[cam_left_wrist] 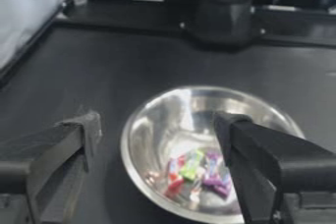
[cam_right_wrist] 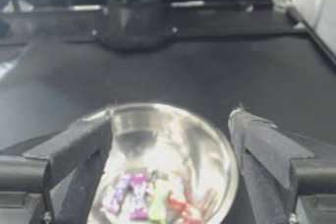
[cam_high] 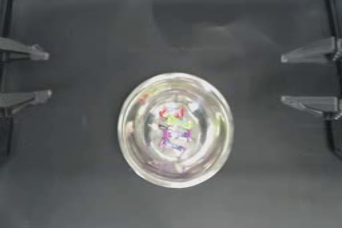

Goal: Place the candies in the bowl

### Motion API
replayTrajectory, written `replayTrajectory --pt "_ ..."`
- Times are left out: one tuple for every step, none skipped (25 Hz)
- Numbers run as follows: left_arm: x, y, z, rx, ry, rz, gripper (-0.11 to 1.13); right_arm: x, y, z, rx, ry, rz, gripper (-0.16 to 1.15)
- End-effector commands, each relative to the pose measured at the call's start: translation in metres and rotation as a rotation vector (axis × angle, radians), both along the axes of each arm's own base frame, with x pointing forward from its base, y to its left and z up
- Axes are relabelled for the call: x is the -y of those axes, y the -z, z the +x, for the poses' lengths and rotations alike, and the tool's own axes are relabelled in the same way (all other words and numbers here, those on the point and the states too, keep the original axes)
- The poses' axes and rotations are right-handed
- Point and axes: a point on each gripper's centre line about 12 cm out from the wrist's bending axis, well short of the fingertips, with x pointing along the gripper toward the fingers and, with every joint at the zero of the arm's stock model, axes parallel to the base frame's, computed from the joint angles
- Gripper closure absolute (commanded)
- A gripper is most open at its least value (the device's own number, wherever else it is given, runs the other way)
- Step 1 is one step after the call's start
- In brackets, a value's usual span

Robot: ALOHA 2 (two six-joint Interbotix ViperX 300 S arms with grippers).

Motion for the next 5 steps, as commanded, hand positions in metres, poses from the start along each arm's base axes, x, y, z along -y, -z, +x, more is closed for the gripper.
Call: replayTrajectory --pt "0.0008 -0.0038 -0.0044 0.023 -0.001 0.016 0.02 0.0023 -0.0024 -0.0026 0.013 0.015 0.005 -0.01" --pt "0.0013 -0.0039 -0.0066 0.03 -0.001 0.019 0.02 0.0032 -0.0024 -0.0043 0.017 0.021 0.006 -0.01" --pt "0.0016 -0.0037 -0.0079 0.034 -0.001 0.018 0.02 0.0041 -0.0026 -0.0059 0.022 0.027 0.007 -0.01" --pt "0.0019 -0.0037 -0.0092 0.038 -0.001 0.021 0.02 0.0047 -0.0025 -0.0073 0.025 0.032 0.009 -0.01" --pt "0.002 -0.0025 -0.01 0.038 -0.001 0.021 0.02 0.0046 -0.0021 -0.0088 0.029 0.034 0.013 -0.01"
